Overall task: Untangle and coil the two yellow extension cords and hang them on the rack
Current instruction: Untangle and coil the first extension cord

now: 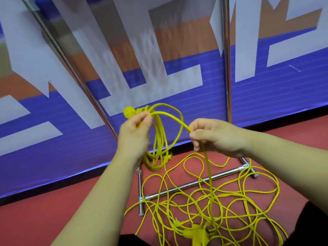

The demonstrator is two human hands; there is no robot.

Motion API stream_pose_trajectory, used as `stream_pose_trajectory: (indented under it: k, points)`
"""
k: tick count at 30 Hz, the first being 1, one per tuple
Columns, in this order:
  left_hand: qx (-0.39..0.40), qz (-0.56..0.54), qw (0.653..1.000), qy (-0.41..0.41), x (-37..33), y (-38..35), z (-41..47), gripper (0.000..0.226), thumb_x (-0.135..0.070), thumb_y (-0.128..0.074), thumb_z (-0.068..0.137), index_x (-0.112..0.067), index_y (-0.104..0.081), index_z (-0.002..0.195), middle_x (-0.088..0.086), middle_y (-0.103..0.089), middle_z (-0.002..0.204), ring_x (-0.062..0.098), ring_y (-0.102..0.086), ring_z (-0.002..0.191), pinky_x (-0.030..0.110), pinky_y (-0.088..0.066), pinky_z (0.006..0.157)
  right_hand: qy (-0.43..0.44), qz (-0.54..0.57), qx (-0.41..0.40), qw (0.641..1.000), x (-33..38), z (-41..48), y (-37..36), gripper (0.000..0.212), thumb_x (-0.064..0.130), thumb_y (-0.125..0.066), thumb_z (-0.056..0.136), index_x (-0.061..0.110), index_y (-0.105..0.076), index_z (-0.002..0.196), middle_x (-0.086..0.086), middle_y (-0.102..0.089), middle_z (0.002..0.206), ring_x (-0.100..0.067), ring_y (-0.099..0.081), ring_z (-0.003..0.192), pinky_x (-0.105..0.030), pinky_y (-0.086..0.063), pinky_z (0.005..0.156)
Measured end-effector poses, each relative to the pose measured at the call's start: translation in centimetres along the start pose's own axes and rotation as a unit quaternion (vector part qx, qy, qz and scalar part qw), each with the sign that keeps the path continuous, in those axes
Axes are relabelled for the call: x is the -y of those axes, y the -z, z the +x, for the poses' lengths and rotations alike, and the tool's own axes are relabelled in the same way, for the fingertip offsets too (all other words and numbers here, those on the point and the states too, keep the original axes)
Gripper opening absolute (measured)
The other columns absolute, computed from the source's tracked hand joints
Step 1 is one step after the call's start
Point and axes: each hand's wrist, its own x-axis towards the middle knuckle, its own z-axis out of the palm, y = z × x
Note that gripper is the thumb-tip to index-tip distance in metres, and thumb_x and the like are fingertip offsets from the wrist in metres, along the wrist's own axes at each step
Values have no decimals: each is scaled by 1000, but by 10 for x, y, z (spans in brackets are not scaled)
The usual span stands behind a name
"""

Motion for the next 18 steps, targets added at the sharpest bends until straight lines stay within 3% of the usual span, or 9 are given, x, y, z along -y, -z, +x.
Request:
stream_pose_trajectory:
  k: [3,6,11,14,18]
  points:
    - [-70,-69,995,25,-7,21,8,14,-21,-55,103,-17,-67,109,-7,-32,59,10,-27,45,20,-27,41,-23,-47,10,999,-8,0,4,9,8,-51,101,11,-57,95,-6,-67,77,-15,-64,71,-34,-49,79]
    - [-96,-116,988,42,-6,37,10,13,-17,-55,103,-21,-68,103,-3,-37,65,9,-29,46,20,-29,41,-28,-60,1,998,-11,1,5,8,8,-54,100,9,-60,96,-8,-72,83,-15,-63,69,-28,-48,68]
    - [-115,-175,976,62,7,60,14,29,-6,-50,104,-18,-60,129,0,-44,74,5,-34,43,18,-35,40,-43,-49,-125,990,-11,2,10,9,11,-62,96,9,-64,87,-9,-71,76,-10,-56,52,-23,-42,49]
    - [-107,-188,973,77,11,65,11,33,-7,-46,105,-16,-57,135,2,-48,80,4,-35,42,17,-34,39,-104,-65,-170,978,-11,3,14,14,14,-64,94,5,-68,84,-9,-71,73,-10,-53,49,-20,-39,44]
    - [-38,-244,964,95,2,62,6,27,-8,-44,105,-19,-62,122,1,-50,77,3,-33,43,14,-29,38,-193,-36,-175,965,-13,4,9,14,13,-66,93,1,-72,95,-7,-72,71,-9,-53,49,-18,-40,42]
